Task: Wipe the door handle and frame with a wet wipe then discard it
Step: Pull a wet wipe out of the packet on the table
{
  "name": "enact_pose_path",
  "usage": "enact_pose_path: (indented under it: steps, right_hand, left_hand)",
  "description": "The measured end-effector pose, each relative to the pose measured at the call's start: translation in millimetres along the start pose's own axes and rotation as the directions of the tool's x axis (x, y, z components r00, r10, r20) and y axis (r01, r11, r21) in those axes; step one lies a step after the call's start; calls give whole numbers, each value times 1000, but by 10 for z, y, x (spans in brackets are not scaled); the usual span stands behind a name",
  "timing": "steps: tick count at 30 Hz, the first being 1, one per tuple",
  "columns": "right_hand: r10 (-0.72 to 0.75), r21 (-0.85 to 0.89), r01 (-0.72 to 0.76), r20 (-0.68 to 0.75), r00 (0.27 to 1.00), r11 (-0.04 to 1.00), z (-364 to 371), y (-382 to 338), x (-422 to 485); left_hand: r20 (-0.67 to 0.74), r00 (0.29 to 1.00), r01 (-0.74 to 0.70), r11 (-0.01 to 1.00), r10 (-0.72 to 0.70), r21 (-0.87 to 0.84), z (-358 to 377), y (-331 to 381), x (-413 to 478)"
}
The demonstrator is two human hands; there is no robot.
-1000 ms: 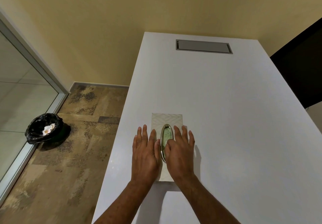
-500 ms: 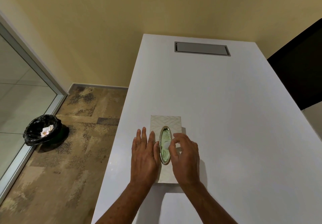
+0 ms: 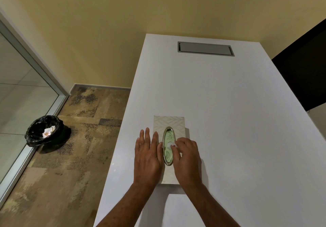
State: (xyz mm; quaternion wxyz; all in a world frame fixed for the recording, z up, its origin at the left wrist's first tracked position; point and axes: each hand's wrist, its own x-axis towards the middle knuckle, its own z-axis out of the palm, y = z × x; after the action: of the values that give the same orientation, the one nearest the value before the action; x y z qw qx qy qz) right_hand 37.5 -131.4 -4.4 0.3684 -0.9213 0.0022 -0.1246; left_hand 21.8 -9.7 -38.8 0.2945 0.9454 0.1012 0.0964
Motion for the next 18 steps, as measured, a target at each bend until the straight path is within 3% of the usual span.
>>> enact_pose_path:
  steps: [8, 18]
  right_hand:
    - [200, 309, -179, -37, 979, 934, -182, -170, -19]
    - [403, 592, -300, -46, 914, 749, -392, -324, 74]
  left_hand:
    - [-8, 1000, -5, 999, 5, 40, 22, -6, -1]
    - [-3, 1000, -13, 998, 13, 65, 33, -23, 4]
